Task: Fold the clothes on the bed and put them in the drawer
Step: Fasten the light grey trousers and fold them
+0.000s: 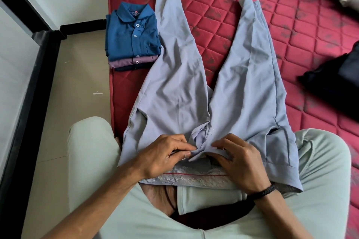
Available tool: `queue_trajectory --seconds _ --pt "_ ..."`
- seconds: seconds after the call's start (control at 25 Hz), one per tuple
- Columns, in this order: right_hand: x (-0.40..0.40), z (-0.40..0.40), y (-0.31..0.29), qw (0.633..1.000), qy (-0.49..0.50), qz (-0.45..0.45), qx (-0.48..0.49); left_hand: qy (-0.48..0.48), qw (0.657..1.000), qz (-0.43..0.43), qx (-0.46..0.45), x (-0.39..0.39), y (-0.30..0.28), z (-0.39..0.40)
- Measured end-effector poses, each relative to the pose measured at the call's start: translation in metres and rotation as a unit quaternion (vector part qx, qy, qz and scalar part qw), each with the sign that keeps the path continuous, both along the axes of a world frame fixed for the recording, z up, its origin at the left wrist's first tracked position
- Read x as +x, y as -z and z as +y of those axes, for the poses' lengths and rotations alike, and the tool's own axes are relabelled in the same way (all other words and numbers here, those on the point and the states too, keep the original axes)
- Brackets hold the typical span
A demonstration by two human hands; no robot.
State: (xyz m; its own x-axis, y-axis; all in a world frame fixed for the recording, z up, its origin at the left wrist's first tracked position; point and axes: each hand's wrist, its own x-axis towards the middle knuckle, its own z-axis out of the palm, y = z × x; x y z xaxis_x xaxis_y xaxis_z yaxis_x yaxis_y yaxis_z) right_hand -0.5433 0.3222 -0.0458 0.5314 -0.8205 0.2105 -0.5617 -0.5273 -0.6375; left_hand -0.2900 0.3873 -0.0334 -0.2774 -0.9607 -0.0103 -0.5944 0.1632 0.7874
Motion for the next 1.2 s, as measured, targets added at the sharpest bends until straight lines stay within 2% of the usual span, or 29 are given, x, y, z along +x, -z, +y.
queue_trajectory --seconds 0.12,0.24,0.4,0.6,0.72,0.8,0.88,0.96,1.04,1.2 --pt "-0.030 0.011 -0.012 0.998 -0.035 0.038 0.032 0.028 0.997 -0.054 0.043 -0.007 -0.012 0.015" --pt "-0.043 0.020 -0.021 0.995 -0.066 0.070 0.038 -0.019 0.990 -0.134 0.041 -0.040 -0.016 0.007" --pt "-0.047 0.017 -0.023 0.991 -0.102 0.079 0.032 -0.073 0.997 -0.007 0.010 -0.079 -0.006 -0.008" --pt "-0.047 0.012 -0.019 0.987 -0.118 0.112 0.012 -0.163 0.974 0.097 0.121 -0.073 0.012 -0.007" --pt "-0.037 0.007 -0.025 0.975 -0.146 0.164 -0.006 -0.162 0.973 0.116 0.115 -0.080 0.015 -0.003" --pt "-0.031 0.006 -0.028 0.976 -0.108 0.187 -0.012 -0.152 0.976 0.120 0.099 -0.079 0.016 -0.003" --pt "-0.026 0.008 -0.029 0.984 -0.026 0.178 0.004 -0.132 0.980 0.120 0.084 -0.077 0.012 -0.002" --pt "-0.023 0.012 -0.030 0.988 0.027 0.148 0.028 -0.109 0.990 0.086 0.041 -0.078 0.009 0.000" --pt "-0.023 0.017 -0.029 0.989 0.056 0.125 0.054 -0.064 0.998 0.008 -0.021 -0.078 0.007 0.003" --pt "-0.027 0.020 -0.035 0.990 0.018 0.126 0.063 0.042 0.988 -0.121 -0.081 -0.071 0.005 0.007"
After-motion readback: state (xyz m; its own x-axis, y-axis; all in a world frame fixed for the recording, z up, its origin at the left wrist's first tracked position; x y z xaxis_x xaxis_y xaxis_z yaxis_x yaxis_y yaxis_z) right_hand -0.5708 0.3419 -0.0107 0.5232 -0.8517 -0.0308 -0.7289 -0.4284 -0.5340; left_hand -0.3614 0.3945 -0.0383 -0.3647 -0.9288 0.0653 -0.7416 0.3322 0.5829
